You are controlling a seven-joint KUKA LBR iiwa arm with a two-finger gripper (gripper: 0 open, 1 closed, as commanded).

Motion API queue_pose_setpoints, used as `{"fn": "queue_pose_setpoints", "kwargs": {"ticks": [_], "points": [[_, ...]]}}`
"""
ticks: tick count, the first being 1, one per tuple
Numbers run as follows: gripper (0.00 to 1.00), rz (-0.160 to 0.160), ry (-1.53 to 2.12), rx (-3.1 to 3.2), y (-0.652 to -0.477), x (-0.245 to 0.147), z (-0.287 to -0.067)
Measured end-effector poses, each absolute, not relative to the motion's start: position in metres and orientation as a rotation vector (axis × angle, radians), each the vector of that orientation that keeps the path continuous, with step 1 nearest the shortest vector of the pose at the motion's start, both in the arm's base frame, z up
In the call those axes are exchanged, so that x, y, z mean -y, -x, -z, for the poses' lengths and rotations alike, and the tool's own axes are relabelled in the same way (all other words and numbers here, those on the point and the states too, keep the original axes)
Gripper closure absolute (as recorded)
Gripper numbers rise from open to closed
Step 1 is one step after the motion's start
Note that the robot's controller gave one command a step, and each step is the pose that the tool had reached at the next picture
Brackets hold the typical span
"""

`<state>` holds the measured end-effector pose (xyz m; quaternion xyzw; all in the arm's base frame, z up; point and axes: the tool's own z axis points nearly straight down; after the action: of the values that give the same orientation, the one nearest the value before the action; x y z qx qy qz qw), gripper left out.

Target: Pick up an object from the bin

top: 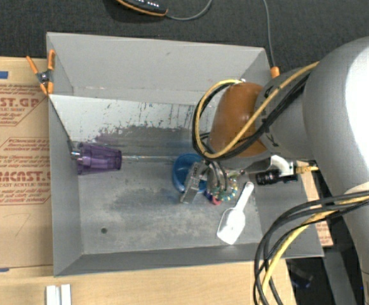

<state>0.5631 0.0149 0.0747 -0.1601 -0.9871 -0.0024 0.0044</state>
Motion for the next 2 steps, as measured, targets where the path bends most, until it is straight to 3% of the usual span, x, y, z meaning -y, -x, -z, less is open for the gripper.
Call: {"fn": "queue_pose_setpoints", "kwargs": {"ticks": [2], "points": [[1.0,0.009,0.5,3.094,-0.563,-0.015,-0.106]]}}
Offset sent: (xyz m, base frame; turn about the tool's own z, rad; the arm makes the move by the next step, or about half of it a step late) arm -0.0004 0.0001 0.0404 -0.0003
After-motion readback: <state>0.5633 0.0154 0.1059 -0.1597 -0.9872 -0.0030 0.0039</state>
